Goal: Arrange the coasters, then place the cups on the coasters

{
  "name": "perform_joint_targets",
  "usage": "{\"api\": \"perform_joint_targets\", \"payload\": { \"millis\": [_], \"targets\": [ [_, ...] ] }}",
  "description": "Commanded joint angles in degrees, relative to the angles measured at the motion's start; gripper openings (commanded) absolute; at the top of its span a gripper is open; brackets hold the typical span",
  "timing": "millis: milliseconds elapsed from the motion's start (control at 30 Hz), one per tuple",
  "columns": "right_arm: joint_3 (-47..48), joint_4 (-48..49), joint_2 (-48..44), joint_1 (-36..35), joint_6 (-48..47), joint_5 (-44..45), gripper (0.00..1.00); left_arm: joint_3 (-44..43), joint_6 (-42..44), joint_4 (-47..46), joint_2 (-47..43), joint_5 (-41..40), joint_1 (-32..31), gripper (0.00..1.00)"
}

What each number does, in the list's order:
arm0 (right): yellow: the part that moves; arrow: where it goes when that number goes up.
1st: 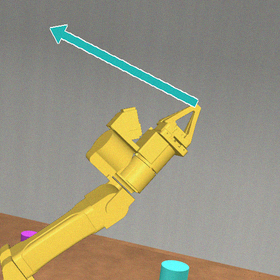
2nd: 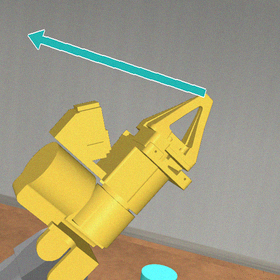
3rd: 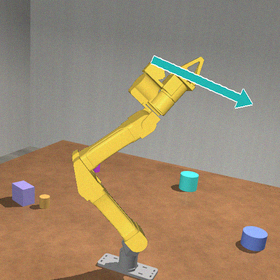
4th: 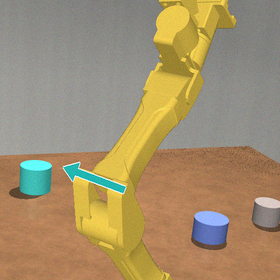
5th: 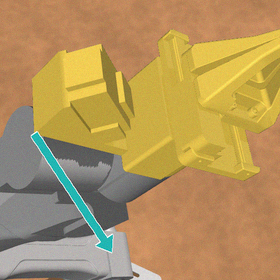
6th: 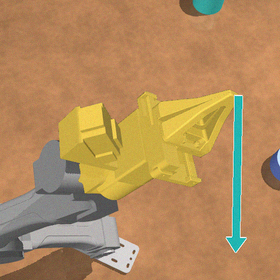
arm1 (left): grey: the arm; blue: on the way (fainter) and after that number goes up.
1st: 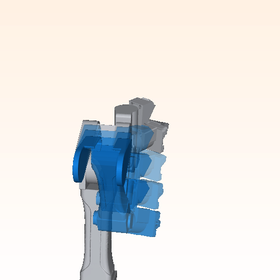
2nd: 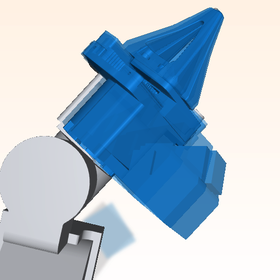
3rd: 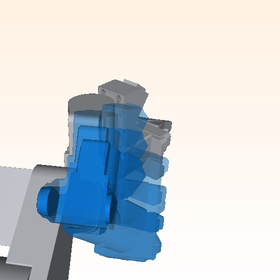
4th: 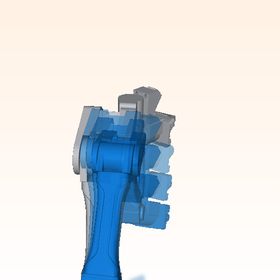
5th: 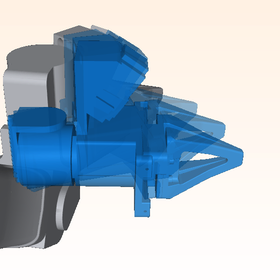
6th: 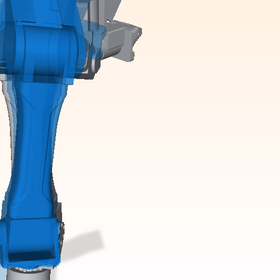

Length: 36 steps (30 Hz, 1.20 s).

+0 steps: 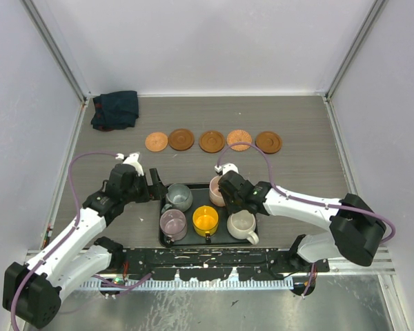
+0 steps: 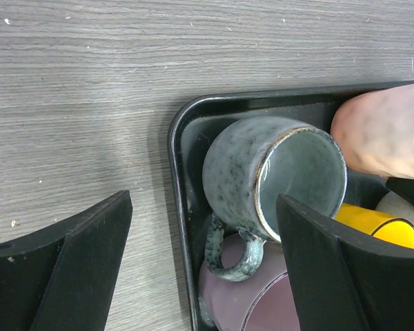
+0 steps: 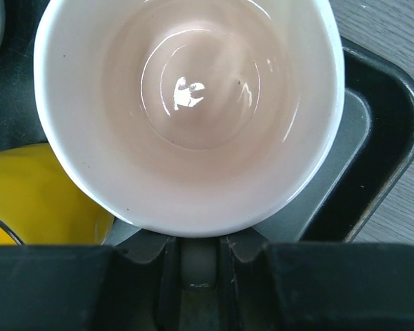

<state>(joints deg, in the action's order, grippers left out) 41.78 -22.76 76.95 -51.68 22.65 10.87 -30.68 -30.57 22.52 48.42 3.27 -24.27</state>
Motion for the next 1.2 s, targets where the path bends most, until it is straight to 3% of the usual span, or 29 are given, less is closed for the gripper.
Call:
{"api": "perform_joint_targets", "payload": {
  "millis": [0, 200, 633, 867, 1167],
  "targets": [
    [-0.7, 4.0, -1.9, 0.6, -0.1, 7.8, 0.01, -0.3, 0.0, -2.9, -1.4, 0.2, -0.3, 0.86],
    [1.0, 5.2, -4.9, 0.6, -1.2, 14.0, 0.01, -0.7, 0.2, -2.9, -1.7, -0.2, -0.2, 0.86],
    [2.1, 7.4, -9.1, 0.6, -2.6, 17.5, 0.01, -0.8, 0.4, -2.5, -2.1, -0.6, -0.3, 0.87],
    [4.9, 9.8, -10.2, 1.7, -7.6, 24.2, 0.01, -1.3, 0.9, -3.1, -1.5, -0.5, -0.2, 0.87],
    [7.8, 21.1, -6.6, 18.5, -13.9, 15.5, 0.01, -1.4, 0.8, -4.3, -1.9, -1.1, -0.3, 0.87]
  ]
}}
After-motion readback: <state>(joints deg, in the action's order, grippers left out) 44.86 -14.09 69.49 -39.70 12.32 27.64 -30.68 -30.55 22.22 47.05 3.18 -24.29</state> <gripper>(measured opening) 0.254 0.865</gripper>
